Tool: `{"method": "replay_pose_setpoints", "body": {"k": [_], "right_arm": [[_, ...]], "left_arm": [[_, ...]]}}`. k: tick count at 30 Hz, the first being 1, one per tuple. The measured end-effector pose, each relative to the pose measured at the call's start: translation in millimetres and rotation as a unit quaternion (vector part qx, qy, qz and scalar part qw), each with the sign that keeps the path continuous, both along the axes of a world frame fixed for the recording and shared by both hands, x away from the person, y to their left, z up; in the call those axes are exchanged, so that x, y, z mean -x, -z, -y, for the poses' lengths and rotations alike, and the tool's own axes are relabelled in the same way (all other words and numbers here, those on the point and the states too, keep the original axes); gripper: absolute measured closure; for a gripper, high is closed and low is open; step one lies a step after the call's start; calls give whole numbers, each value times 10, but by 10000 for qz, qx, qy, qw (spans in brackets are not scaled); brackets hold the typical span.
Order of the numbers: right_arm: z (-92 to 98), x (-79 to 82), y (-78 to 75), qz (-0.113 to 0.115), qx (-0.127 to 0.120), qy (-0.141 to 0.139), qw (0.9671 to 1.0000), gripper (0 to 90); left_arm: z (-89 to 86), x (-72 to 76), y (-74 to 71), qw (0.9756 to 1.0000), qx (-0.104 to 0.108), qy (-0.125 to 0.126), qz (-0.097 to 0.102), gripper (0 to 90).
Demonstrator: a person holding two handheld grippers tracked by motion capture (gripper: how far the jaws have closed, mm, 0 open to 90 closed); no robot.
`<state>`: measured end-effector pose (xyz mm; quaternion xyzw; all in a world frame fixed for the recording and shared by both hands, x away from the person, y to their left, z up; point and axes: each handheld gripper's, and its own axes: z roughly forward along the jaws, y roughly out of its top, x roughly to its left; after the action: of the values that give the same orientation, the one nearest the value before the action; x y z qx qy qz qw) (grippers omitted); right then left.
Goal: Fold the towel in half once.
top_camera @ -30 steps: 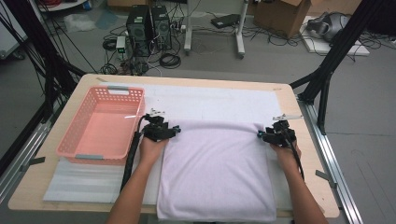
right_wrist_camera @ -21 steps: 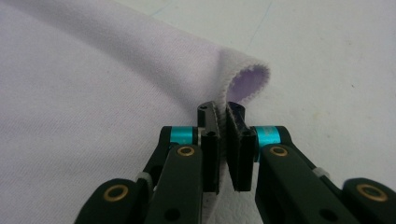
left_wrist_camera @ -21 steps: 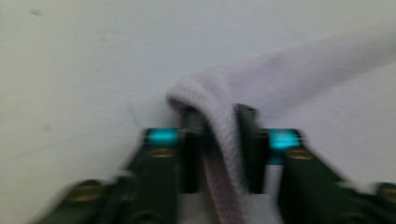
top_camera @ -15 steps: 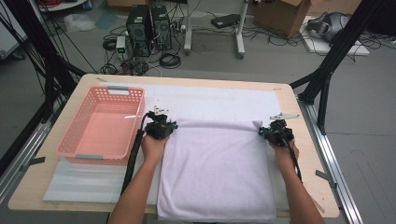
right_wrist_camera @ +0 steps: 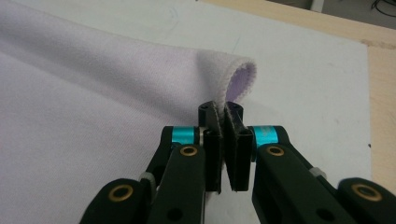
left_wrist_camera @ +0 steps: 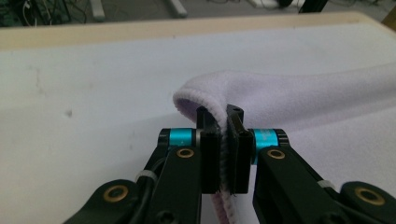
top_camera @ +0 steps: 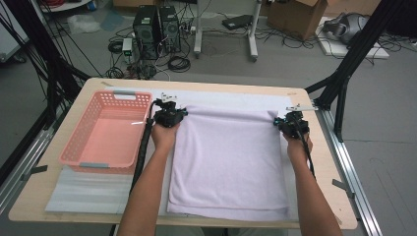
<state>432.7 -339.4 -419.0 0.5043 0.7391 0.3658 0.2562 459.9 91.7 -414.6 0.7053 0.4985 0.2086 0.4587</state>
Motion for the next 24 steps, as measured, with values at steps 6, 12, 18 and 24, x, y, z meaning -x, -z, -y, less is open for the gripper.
{"method": "replay_pose_setpoints", "body": {"k": [6, 12, 18, 24], "right_arm": [[-12, -121, -39, 78, -59, 15, 10000, 869], [-57, -211, -95, 77, -71, 2, 9999, 809], [-50, -129, -129, -35, -178, -21, 9998, 603], [-58, 167, -212, -28, -76, -133, 9999, 601]], "left_arm": [[-12, -184, -62, 9999, 19, 7, 100, 854], [-53, -192, -19, 9995, 330, 3, -2, 704], [-10, -52, -120, 9984, 335, 460, 27, 588], [2, 263, -113, 9969, 316, 662, 295, 533]]}}
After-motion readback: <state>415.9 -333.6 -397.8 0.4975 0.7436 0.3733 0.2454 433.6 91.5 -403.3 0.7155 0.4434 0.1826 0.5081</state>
